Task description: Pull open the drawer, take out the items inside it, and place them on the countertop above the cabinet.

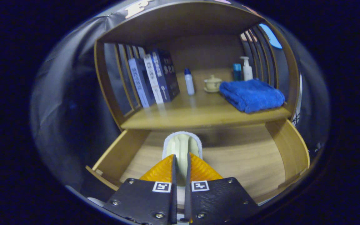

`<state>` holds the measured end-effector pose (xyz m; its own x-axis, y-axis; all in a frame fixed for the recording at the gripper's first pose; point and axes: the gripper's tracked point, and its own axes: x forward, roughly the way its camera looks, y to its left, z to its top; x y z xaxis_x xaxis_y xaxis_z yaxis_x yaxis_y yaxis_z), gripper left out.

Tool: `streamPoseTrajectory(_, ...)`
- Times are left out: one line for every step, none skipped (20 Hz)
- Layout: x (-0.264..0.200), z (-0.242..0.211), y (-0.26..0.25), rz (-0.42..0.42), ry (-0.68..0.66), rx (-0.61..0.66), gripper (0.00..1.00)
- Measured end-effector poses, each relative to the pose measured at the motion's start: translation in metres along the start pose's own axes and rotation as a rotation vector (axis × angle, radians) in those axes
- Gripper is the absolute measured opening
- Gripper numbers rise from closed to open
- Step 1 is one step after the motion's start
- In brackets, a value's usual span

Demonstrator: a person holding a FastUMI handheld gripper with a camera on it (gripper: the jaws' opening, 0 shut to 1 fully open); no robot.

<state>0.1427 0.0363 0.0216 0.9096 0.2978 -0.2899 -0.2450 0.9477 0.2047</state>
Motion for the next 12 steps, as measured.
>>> streamPoseTrajectory(-0.006, 0.013, 0.004, 0.015, -0.061, -0.007, 0.10)
streamPoseTrajectory(-0.014, 0.028, 0.011, 0.022, -0.115, -0.016, 0.09)
streamPoseTrajectory(-0.022, 0.041, 0.015, 0.027, -0.165, -0.024, 0.10)
streamPoseTrajectory(-0.033, 0.052, 0.018, 0.030, -0.211, -0.025, 0.09)
streamPoseTrajectory(-0.041, 0.065, 0.019, 0.027, -0.249, -0.024, 0.10)
streamPoseTrajectory(-0.047, 0.077, 0.020, 0.016, -0.280, -0.028, 0.10)
streamPoseTrajectory(-0.052, 0.089, 0.021, 0.008, -0.303, -0.040, 0.10)
streamPoseTrajectory(-0.053, 0.102, 0.019, -0.011, -0.318, -0.058, 0.09)
streamPoseTrajectory(-0.054, 0.115, 0.016, -0.033, -0.326, -0.075, 0.09)
streamPoseTrajectory(-0.052, 0.129, 0.012, -0.062, -0.330, -0.088, 0.09)
streamPoseTrajectory(-0.050, 0.139, 0.006, -0.089, -0.324, -0.092, 0.10)
streamPoseTrajectory(-0.044, 0.150, 0.004, -0.104, -0.319, -0.088, 0.10)
